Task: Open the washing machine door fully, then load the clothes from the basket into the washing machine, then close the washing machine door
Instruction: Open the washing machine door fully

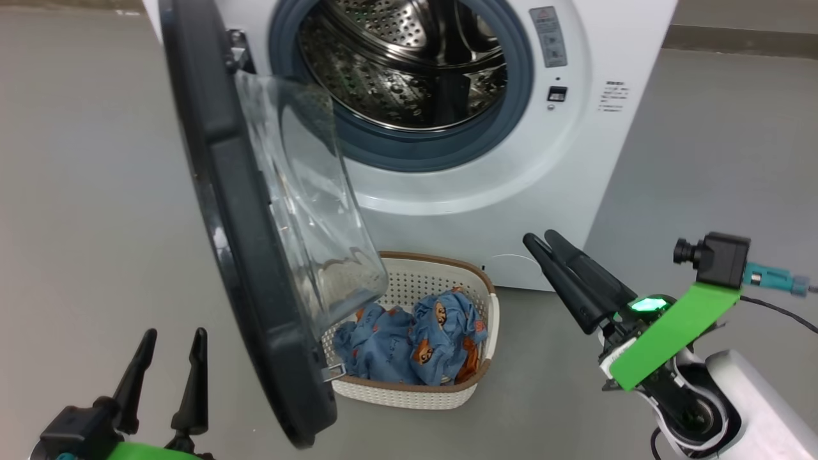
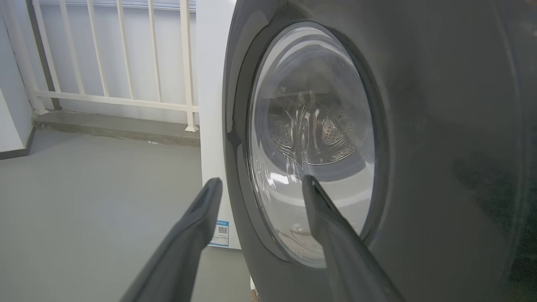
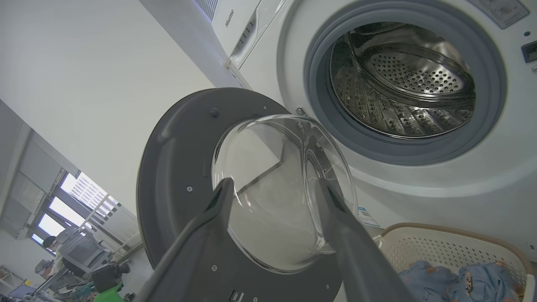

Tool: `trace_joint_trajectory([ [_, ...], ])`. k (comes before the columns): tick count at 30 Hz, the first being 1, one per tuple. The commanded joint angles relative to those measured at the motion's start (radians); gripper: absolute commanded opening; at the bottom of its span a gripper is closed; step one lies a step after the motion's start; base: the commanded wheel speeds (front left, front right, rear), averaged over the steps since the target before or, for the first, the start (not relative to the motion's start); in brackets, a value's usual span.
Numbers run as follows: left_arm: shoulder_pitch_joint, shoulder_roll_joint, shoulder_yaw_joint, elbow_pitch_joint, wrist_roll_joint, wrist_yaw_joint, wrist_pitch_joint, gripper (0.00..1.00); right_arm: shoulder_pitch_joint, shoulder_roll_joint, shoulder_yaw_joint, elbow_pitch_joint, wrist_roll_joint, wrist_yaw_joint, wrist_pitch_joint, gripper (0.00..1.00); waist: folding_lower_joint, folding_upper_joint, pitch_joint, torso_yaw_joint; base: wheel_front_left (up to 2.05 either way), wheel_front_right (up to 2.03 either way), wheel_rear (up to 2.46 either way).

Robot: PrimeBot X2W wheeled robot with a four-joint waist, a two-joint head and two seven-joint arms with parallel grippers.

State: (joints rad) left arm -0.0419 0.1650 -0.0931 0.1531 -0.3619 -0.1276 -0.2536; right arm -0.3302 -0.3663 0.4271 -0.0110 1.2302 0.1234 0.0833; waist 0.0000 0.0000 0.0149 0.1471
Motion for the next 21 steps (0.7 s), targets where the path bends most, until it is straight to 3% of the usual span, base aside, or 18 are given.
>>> trace_joint_trajectory([
  [1,-0.006,0.03,0.039,-0.028,0.006,-0.003,-0.008,1.0,0.005,-0.016,0.022,-0.023,-0.024,0.007,-0.036,1.0,0.0,0.0,-0.001,-0.018,0.0,0.0,0.0],
  [12,0.027,0.034,0.059,-0.033,0.008,-0.003,-0.008,1.0,0.042,-0.077,0.11,0.063,-0.15,0.007,-0.262,1.0,0.0,0.0,-0.001,-0.096,0.0,0.0,0.0],
  [21,0.043,0.029,0.074,-0.046,0.01,-0.003,-0.008,1.0,0.071,-0.094,0.094,0.12,-0.256,0.007,-0.339,1.0,0.0,0.0,0.008,-0.124,0.0,0.0,0.0],
])
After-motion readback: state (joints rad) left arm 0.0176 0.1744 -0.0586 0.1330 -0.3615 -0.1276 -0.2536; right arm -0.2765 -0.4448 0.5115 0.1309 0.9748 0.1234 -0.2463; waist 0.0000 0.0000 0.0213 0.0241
